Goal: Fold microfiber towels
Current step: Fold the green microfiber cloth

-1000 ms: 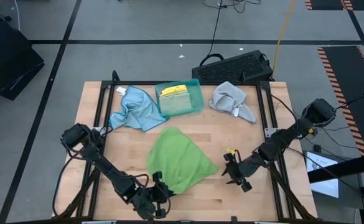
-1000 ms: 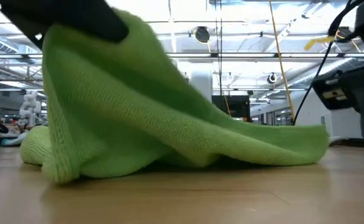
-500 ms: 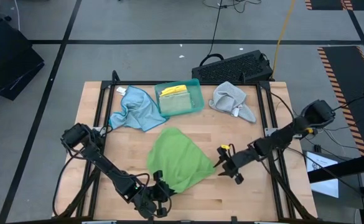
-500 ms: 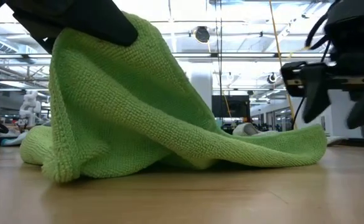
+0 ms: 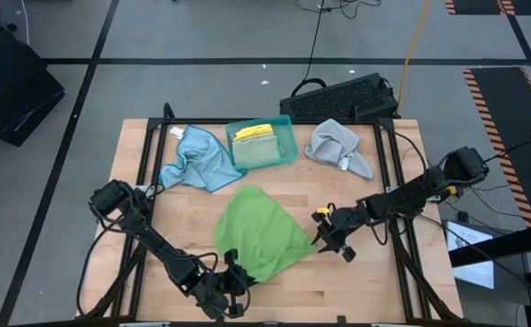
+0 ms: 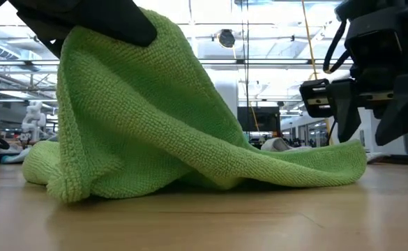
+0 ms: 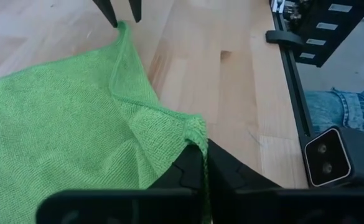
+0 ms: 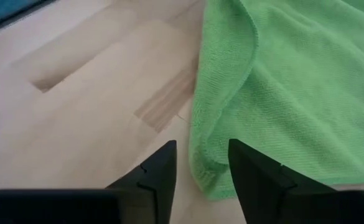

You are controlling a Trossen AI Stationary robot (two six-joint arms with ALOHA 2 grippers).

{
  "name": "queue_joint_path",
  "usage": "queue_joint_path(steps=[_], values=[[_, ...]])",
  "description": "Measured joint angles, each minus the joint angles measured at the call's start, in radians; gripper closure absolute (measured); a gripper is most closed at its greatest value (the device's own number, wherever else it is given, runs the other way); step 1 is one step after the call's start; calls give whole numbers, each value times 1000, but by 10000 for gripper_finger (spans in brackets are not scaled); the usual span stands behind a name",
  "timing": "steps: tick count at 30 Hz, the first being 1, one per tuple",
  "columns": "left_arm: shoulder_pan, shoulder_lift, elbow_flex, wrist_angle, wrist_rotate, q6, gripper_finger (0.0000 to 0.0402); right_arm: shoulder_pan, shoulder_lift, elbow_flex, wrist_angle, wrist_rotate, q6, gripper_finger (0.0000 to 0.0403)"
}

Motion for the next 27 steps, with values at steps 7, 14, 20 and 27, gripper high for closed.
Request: queue_joint_path(steps=[7, 14, 20, 27], values=[[1, 0, 0, 3, 0, 5, 388, 0, 0, 0, 25, 4, -16, 295], [1, -1, 0, 3, 0, 7, 396, 0, 0, 0, 36, 28, -33, 269], [1, -1, 0, 4, 0, 6, 391, 0, 1, -30, 58, 26, -31, 247], [7, -1, 0, 4, 0, 12, 388, -5, 103, -45, 172, 25, -37, 269]])
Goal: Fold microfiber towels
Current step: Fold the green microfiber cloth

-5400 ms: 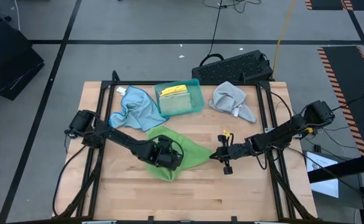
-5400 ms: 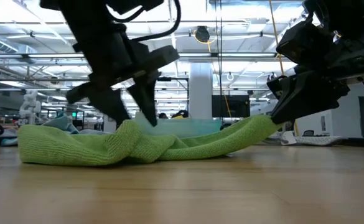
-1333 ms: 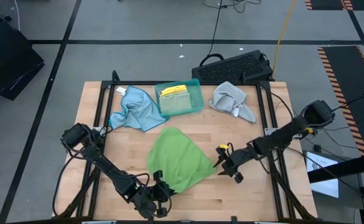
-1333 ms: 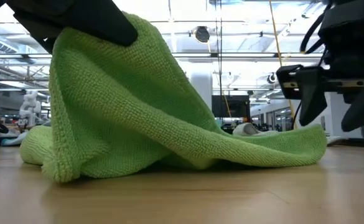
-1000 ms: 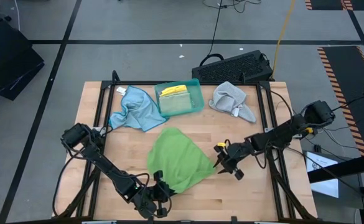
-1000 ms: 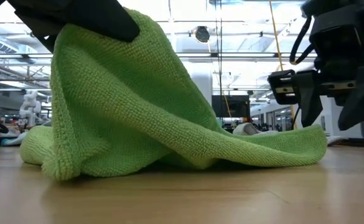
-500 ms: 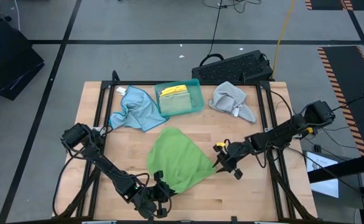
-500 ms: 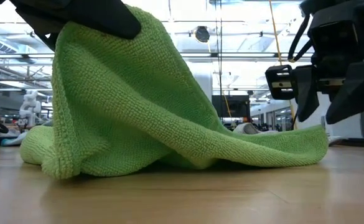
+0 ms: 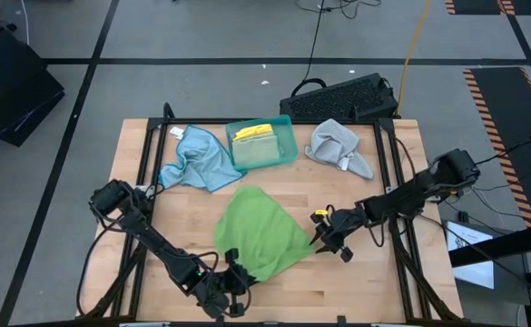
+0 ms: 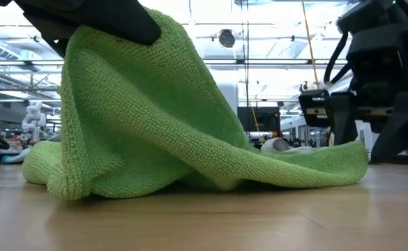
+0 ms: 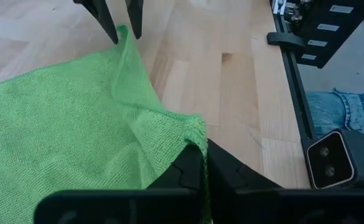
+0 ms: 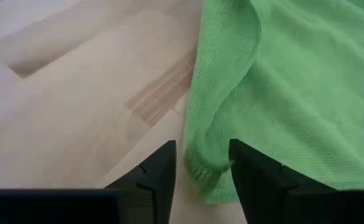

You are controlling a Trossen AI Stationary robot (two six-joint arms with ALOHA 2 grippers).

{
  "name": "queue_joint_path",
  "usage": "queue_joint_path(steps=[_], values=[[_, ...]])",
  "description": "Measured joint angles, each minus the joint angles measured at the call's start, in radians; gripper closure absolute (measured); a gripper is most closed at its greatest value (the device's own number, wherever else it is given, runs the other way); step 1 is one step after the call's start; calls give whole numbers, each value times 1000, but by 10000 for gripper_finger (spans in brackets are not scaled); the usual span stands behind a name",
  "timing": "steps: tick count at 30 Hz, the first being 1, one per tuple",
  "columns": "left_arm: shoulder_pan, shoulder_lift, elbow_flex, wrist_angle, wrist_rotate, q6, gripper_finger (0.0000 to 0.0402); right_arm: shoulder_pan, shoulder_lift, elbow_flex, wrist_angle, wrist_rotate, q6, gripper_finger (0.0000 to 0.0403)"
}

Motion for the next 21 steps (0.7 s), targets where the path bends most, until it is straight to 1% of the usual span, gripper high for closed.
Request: queue_joint_path(steps=[6, 10, 14, 17, 21], values=[[0, 0, 0, -6, 7, -5, 397, -1, 14, 0, -13, -4, 11, 323], [0, 0, 0, -8, 8, -5, 388, -1, 12, 0, -17, -4, 32, 358], [3, 0, 0, -8, 1, 0, 393, 5, 4, 0, -47, -1, 86, 391], [12, 0, 0, -7, -53, 29, 397, 18, -35, 0, -121, 9, 146, 399], [33, 0, 0, -1, -152, 128, 388, 55, -158, 0, -285, 76, 253, 399]])
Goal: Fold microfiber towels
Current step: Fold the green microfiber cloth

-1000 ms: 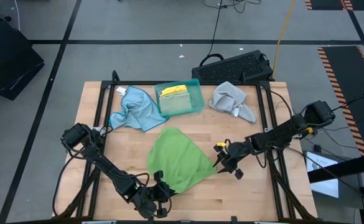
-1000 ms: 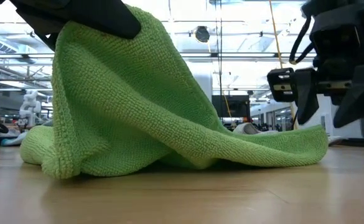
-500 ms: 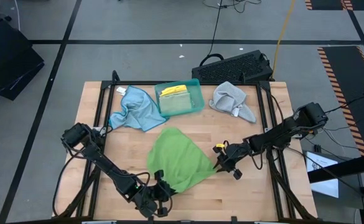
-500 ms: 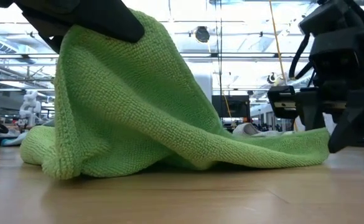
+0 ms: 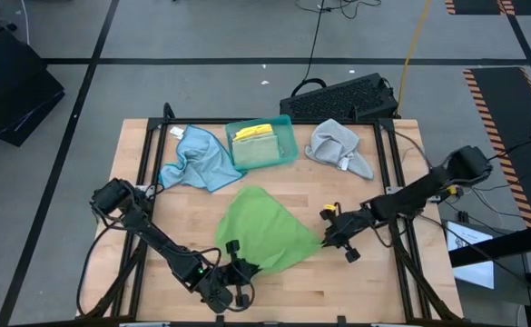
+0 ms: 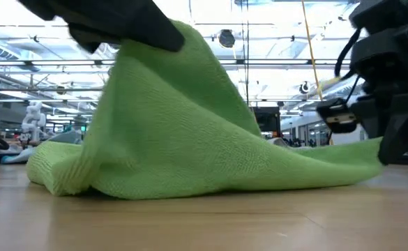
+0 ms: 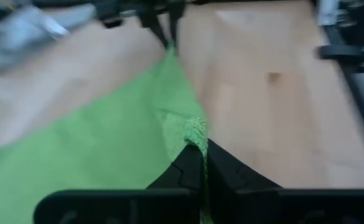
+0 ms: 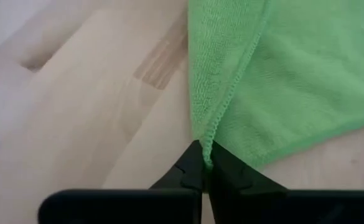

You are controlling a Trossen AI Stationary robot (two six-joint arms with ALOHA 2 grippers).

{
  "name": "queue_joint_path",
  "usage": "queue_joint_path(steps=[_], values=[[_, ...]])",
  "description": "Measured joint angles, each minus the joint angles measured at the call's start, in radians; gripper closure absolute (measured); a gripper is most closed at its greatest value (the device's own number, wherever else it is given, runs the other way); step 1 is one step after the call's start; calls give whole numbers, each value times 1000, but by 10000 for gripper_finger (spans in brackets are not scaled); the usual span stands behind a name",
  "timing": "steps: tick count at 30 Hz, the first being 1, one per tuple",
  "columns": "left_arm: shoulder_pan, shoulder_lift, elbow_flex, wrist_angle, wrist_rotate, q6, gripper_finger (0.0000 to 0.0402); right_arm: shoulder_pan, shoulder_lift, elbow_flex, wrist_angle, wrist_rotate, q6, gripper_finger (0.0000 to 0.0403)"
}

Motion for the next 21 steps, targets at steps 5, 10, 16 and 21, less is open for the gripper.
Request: queue_joint_path(steps=[5, 10, 16, 21], values=[[49, 0, 0, 29, -35, 71, 393, 54, -205, 0, -257, 133, 139, 400], [93, 0, 0, 141, 148, 30, 391, 115, -389, 0, -416, 198, 258, 400], [68, 0, 0, 208, 227, 40, 341, 193, -543, 0, -468, 317, 296, 400], [22, 0, 0, -42, 58, -93, 303, 229, -582, 0, -513, 351, 297, 399]])
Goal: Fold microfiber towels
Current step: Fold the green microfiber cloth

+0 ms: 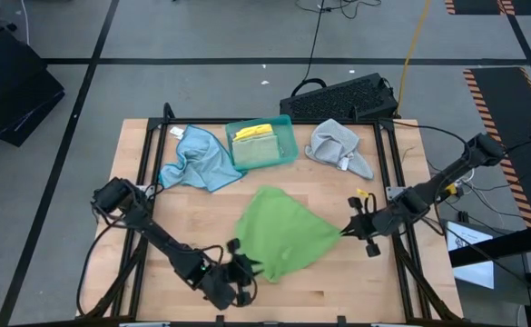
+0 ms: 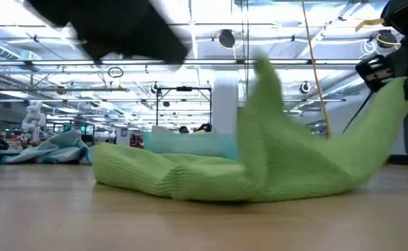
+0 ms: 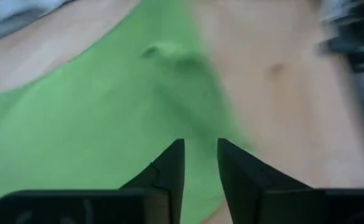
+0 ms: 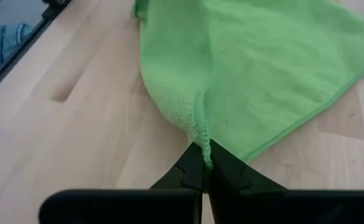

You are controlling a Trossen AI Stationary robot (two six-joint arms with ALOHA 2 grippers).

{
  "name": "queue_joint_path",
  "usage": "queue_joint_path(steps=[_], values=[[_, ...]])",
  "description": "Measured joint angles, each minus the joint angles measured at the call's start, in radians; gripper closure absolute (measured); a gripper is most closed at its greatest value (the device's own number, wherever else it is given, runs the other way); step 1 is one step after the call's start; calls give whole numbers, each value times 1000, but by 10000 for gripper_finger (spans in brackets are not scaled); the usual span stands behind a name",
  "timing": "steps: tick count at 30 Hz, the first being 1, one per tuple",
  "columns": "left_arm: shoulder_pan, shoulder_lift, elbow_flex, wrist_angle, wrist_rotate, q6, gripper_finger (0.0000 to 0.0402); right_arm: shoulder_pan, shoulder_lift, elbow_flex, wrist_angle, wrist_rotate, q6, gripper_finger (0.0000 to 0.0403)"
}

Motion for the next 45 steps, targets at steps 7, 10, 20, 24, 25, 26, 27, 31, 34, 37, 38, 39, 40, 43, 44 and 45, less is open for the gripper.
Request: queue_joint_path(steps=[7, 10, 20, 24, 25, 26, 27, 31, 34, 37, 38, 39, 40, 43, 44, 45], values=[[18, 2, 0, -404, -60, -431, 301, 7, 1, 0, -64, 0, 18, 399], [54, 28, -16, -393, -39, -430, 313, 7, 1, 0, -86, 0, 25, 399], [260, 86, -55, -482, 94, -304, 366, 24, 1, 0, -126, -40, 92, 399], [349, 21, -38, -532, 92, -213, 391, 62, 2, 0, -131, -82, 153, 399], [366, -8, -28, -514, 85, -186, 395, 74, 2, 0, -129, -86, 172, 399], [380, -41, -21, -507, 74, -165, 397, 84, 2, 0, -126, -86, 187, 399], [393, -68, -15, -502, 66, -148, 397, 93, 3, 0, -120, -86, 198, 399], [387, -157, -14, -453, 81, -113, 380, 120, 7, 0, -109, -83, 202, 399], [338, -194, -11, -423, 117, -104, 365, 136, 8, 0, -109, -80, 202, 399], [275, -184, -16, -481, 78, -146, 349, 148, 9, -2, -108, -78, 207, 399], [255, -176, -18, -510, 46, -184, 343, 151, 9, -5, -98, -75, 209, 399], [238, -167, -22, -535, 14, -230, 337, 154, 9, -11, -90, -69, 210, 399], [223, -159, -28, -559, -5, -276, 329, 157, 9, -19, -87, -61, 210, 399], [193, -129, -67, -604, 6, -379, 305, 156, 9, -31, -70, -58, 212, 399], [186, -117, -84, -596, 26, -400, 296, 156, 8, -31, -70, -57, 213, 399], [180, -106, -100, -592, 44, -416, 287, 156, 9, -32, -70, -57, 213, 399]])
